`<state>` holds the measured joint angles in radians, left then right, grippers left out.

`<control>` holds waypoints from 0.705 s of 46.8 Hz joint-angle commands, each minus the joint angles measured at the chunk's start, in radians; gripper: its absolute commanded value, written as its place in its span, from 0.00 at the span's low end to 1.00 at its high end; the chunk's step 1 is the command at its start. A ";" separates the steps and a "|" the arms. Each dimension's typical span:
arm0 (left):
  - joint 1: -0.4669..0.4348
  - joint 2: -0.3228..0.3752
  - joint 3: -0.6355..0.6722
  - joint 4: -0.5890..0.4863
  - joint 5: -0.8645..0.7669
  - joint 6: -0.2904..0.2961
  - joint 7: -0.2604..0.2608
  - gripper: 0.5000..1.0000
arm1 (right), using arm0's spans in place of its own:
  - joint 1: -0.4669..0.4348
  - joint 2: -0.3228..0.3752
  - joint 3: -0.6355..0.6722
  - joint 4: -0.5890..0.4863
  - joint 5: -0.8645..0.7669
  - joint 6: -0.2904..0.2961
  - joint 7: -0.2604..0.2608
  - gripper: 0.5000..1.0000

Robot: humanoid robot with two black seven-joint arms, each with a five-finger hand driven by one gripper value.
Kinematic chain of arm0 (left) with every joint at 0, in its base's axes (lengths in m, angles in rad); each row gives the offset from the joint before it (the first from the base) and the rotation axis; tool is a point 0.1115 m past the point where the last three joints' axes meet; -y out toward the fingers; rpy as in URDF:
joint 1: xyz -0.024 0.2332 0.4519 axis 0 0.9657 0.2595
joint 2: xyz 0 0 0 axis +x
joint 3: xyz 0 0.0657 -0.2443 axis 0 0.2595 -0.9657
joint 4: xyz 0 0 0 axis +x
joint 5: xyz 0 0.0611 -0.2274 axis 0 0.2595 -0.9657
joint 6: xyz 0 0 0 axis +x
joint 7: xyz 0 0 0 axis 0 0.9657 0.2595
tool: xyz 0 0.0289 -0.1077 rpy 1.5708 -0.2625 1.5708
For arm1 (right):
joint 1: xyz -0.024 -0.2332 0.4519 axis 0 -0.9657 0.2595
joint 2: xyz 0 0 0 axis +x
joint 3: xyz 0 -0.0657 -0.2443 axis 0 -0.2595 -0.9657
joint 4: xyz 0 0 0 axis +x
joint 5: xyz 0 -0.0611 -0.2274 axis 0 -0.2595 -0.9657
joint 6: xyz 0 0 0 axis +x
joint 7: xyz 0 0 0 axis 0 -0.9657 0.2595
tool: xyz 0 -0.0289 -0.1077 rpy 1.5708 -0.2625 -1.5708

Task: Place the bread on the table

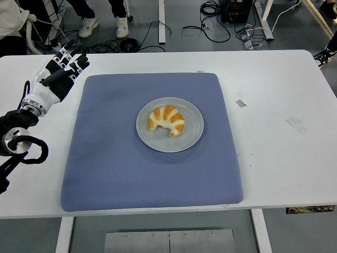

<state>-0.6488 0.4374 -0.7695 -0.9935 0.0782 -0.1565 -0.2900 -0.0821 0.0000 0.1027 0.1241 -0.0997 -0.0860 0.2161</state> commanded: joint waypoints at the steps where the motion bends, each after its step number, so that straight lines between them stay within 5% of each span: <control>1: 0.000 0.001 -0.001 -0.001 -0.001 0.000 0.000 0.97 | 0.001 0.000 0.000 0.000 0.000 0.000 0.000 1.00; 33: -0.015 -0.020 0.038 0.007 0.000 0.051 0.008 0.97 | 0.001 0.000 0.000 0.000 0.000 0.000 0.000 1.00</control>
<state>-0.6643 0.4193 -0.7316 -0.9866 0.0780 -0.1061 -0.2841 -0.0826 0.0000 0.1028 0.1240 -0.0997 -0.0858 0.2163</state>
